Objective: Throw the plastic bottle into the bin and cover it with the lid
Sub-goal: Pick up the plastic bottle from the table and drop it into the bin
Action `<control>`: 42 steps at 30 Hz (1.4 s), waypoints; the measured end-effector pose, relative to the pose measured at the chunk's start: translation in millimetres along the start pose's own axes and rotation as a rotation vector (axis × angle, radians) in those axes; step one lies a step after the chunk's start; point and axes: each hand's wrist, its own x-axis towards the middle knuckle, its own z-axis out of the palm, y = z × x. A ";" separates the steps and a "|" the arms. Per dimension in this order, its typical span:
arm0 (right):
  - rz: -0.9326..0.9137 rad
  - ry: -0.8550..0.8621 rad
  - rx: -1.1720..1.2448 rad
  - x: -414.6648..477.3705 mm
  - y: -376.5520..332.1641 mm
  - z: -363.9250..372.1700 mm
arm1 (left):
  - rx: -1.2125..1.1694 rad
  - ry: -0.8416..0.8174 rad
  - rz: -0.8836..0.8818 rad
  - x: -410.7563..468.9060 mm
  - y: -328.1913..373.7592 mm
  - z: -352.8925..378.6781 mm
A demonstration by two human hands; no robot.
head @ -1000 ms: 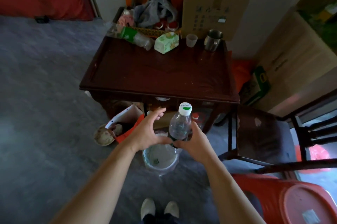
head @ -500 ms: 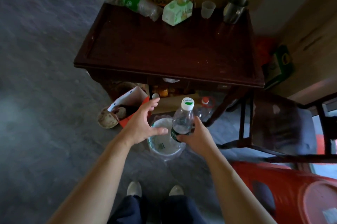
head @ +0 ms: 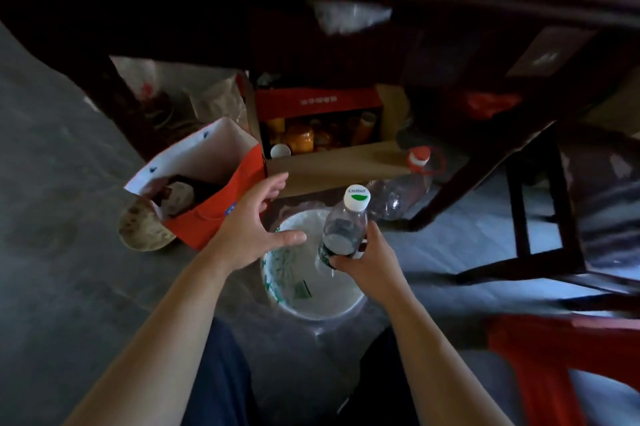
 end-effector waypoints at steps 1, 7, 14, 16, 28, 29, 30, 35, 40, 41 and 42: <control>-0.006 0.017 0.001 14.6 15.3 14.4 | -0.011 0.003 0.003 7.5 -22.4 8.8; -0.017 0.029 0.023 83.0 85.7 85.4 | -0.073 -0.011 -0.035 39.2 -126.1 55.3; 0.080 0.031 -0.059 124.5 133.6 132.8 | -0.099 -0.035 -0.065 52.1 -163.7 80.9; 0.143 0.011 -0.058 131.0 144.0 141.2 | -0.101 -0.037 -0.074 52.4 -171.2 84.6; 0.338 -0.101 -0.061 170.9 185.0 172.2 | -0.036 0.006 -0.123 46.9 -192.6 97.8; 0.346 -0.106 -0.077 172.3 186.1 174.4 | -0.036 0.005 -0.122 45.2 -192.3 97.5; 0.354 -0.113 -0.102 173.1 186.5 176.4 | -0.035 0.003 -0.120 43.3 -191.6 96.7; 0.420 -0.158 -0.194 179.0 185.3 182.6 | -0.026 0.016 -0.124 37.1 -192.7 90.5; 0.466 -0.174 -0.228 186.7 189.7 190.7 | 0.001 0.023 -0.124 33.4 -197.1 84.5; 0.474 -0.179 -0.221 187.5 190.7 191.8 | 0.005 0.022 -0.124 33.1 -197.6 83.8; 0.482 -0.181 -0.220 187.9 191.4 192.2 | 0.007 0.020 -0.124 32.9 -197.8 83.7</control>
